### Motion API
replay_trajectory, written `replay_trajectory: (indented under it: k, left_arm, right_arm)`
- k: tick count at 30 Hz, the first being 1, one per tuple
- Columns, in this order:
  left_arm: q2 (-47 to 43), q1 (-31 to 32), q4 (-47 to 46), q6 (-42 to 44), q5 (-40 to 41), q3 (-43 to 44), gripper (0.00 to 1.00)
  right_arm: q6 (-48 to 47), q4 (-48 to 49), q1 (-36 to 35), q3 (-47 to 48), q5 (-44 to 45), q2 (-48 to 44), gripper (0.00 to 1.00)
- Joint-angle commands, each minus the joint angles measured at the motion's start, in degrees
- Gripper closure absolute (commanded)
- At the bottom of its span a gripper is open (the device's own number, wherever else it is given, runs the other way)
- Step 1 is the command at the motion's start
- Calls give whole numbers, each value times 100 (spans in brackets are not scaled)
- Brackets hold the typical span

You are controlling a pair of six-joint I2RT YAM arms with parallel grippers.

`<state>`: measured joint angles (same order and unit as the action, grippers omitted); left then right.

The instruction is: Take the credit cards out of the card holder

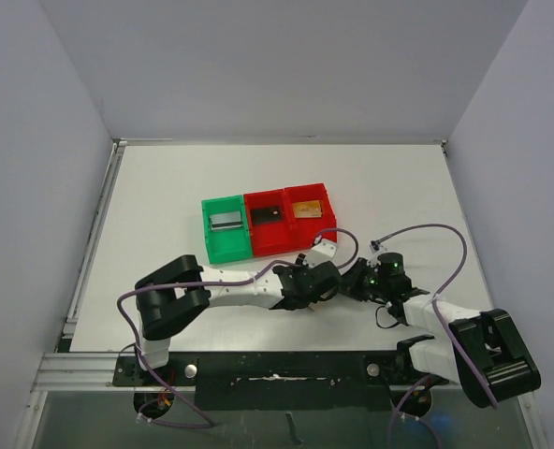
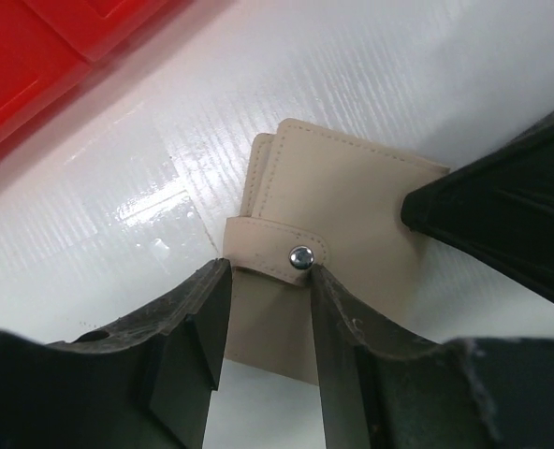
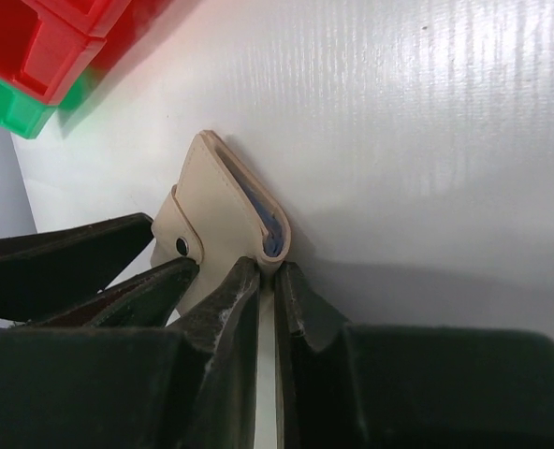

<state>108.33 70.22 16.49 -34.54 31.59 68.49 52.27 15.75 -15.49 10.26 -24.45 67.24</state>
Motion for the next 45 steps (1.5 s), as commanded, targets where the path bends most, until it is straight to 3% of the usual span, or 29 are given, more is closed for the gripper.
replay_trajectory:
  k: [1, 5, 12, 26, 29, 34, 45]
  left_arm:
    - [-267, -52, 153, -278, 890, -5, 62]
    - [-437, -86, 109, -277, 884, -56, 56]
    - [-522, -83, -434, 473, -164, -238, 46]
    - [113, -90, -227, 887, -762, 207, 44]
    - [190, -116, 8, 805, -430, 245, 45]
    - [143, -254, 598, 374, 384, 186, 57]
    - [-556, -654, 314, 67, 525, -364, 60]
  right_arm:
    - [-479, -408, -162, 167, -206, -6, 100]
    - [-513, -535, -198, 187, -146, -88, 100]
    - [-389, -606, -206, 256, -8, -239, 100]
    - [-332, -564, -200, 221, 16, -291, 100]
    - [-340, -559, -200, 230, -9, -282, 100]
    - [-398, -642, -198, 239, 16, -317, 100]
    - [-520, -705, -196, 276, 9, -245, 100]
